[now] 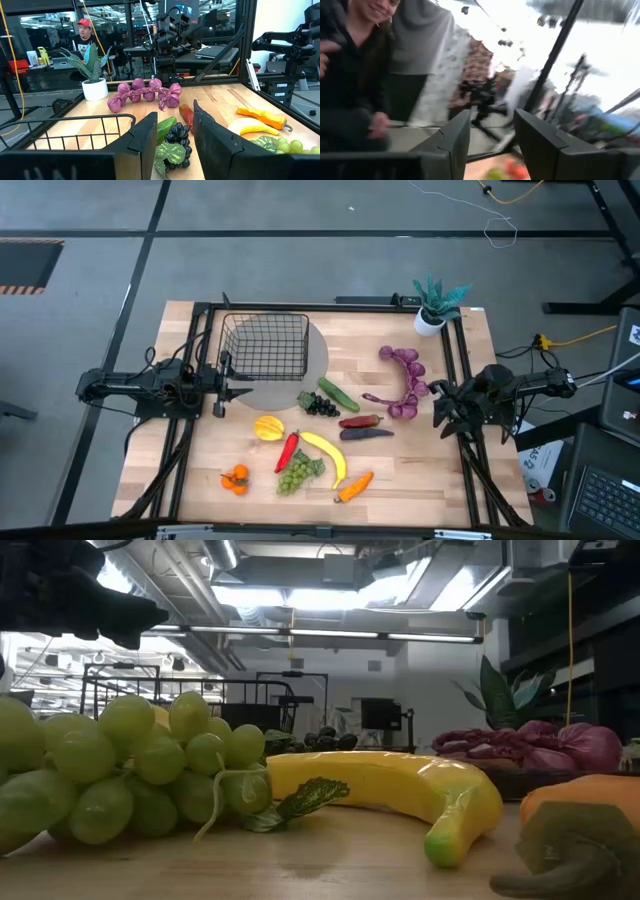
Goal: Build produce basket
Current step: Put the green chilli pepper into the wire basket
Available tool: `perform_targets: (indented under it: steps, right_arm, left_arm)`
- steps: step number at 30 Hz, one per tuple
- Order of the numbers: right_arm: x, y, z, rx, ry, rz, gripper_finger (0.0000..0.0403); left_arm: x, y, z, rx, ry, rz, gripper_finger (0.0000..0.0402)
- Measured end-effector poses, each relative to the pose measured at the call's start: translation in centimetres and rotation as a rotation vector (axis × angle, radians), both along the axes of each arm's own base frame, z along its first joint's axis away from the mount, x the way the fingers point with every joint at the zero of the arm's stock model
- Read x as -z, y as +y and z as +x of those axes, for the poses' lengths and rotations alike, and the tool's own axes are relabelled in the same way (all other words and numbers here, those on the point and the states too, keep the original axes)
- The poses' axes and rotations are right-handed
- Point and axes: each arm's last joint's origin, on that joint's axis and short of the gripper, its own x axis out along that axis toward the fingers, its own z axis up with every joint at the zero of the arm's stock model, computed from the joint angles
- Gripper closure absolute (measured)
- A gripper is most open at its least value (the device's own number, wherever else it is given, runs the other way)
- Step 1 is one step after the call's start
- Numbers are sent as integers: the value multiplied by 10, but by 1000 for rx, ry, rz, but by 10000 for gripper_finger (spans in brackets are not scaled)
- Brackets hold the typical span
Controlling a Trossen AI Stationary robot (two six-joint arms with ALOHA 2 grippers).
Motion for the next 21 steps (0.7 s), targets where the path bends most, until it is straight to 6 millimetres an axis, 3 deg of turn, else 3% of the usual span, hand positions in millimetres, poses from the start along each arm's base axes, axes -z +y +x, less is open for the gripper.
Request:
perform_targets:
  steps: [4,11,21]
  right_arm:
    - [-5,-4,1,184,-72,38,246]
    - [-9,-22,5,780,-57,228,246]
    - [-24,-24,-1,785,-111,390,246]
  left_arm:
    - [0,0,0,0,0,0,282]
    - [0,0,0,0,0,0,282]
    - [0,0,0,0,0,0,282]
